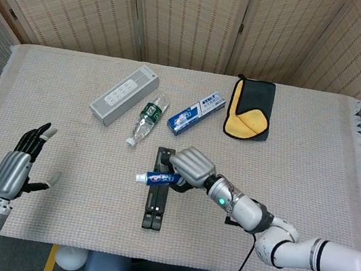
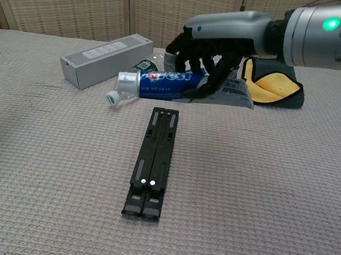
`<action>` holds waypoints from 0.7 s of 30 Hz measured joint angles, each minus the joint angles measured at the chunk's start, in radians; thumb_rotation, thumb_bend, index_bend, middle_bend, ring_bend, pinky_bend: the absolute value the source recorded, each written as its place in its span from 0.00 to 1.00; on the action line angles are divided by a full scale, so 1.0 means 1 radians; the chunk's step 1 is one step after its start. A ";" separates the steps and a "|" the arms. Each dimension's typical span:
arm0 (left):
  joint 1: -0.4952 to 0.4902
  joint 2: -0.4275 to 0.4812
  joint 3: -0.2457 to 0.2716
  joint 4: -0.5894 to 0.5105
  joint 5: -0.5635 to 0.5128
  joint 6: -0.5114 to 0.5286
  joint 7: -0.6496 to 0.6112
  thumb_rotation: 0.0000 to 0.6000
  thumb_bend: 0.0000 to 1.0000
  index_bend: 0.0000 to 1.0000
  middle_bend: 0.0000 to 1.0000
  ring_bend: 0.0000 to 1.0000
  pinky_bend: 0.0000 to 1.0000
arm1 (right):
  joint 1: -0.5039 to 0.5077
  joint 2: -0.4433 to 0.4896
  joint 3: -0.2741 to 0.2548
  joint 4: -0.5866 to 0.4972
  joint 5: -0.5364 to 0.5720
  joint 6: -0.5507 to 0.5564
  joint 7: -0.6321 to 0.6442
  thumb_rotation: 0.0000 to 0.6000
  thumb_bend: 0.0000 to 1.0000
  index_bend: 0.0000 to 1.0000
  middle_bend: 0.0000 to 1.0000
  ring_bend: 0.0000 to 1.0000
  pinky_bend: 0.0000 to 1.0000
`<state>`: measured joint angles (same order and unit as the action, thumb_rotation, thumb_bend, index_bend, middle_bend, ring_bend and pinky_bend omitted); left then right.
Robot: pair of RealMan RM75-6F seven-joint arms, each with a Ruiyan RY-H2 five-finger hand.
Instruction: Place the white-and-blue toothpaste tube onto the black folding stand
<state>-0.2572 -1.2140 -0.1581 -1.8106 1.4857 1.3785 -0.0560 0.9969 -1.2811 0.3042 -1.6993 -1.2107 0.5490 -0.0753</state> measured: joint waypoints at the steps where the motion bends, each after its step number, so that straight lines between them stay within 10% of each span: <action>1: -0.006 -0.006 -0.003 -0.006 -0.004 -0.005 0.000 1.00 0.36 0.00 0.00 0.00 0.00 | 0.012 -0.003 0.002 -0.001 0.015 -0.002 -0.009 1.00 0.78 0.84 0.71 0.77 0.66; 21: -0.046 -0.146 -0.022 -0.086 -0.071 0.006 0.097 1.00 0.35 0.00 0.00 0.00 0.00 | 0.234 -0.166 -0.007 0.011 0.422 0.141 -0.194 1.00 0.80 0.85 0.71 0.76 0.66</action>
<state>-0.3035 -1.3596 -0.1799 -1.8969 1.4142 1.3845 0.0409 1.2308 -1.4466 0.2971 -1.6887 -0.7892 0.6895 -0.2692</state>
